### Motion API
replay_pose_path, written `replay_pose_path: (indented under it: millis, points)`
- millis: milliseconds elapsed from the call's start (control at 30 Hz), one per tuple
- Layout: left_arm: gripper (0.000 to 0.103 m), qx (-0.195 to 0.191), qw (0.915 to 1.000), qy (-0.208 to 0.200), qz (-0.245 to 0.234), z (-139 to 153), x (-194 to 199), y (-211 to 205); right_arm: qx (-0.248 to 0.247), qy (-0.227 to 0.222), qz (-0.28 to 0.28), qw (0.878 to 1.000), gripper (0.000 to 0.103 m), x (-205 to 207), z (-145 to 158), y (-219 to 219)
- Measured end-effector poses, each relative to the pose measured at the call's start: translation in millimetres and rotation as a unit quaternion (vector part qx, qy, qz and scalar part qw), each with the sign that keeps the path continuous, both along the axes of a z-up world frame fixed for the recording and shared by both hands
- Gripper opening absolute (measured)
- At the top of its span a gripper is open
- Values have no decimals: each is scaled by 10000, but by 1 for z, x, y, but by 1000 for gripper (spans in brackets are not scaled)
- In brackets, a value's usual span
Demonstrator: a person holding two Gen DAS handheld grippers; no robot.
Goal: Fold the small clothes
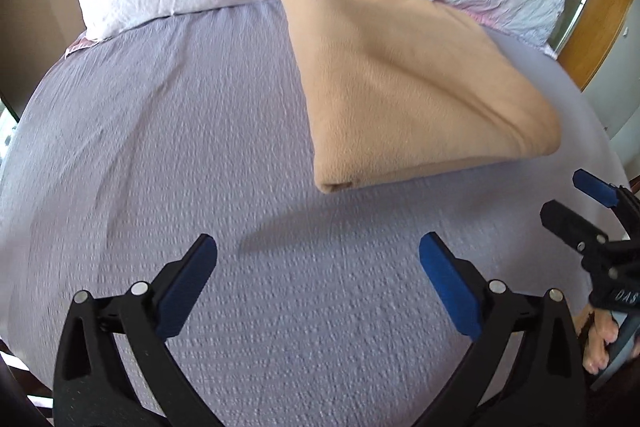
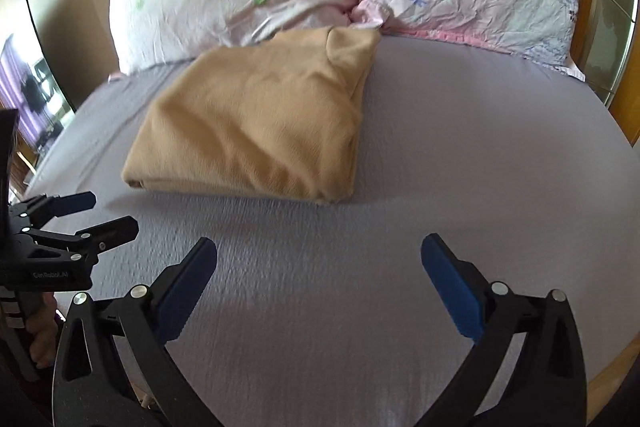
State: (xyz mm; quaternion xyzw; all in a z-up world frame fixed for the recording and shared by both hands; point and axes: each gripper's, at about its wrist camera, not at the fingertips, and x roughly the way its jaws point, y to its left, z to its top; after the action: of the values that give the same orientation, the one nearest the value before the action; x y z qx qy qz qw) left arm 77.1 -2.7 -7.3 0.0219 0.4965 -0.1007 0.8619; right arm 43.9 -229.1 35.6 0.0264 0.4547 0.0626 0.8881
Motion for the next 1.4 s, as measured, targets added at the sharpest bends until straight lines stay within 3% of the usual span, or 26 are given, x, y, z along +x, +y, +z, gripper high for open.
replay_pose_path:
  millis: [133, 333, 1400]
  points:
    - [101, 116, 9999, 43, 33, -3, 0, -3, -351, 171, -50, 9992, 102, 5, -12, 8]
    - [101, 382, 9992, 18, 78, -4, -2, -12, -407, 261, -119, 9988, 102, 1, -17, 13]
    - [101, 364, 9991, 47, 204, -3, -4, -12, -422, 309, -203, 9984, 102, 0, -16, 13]
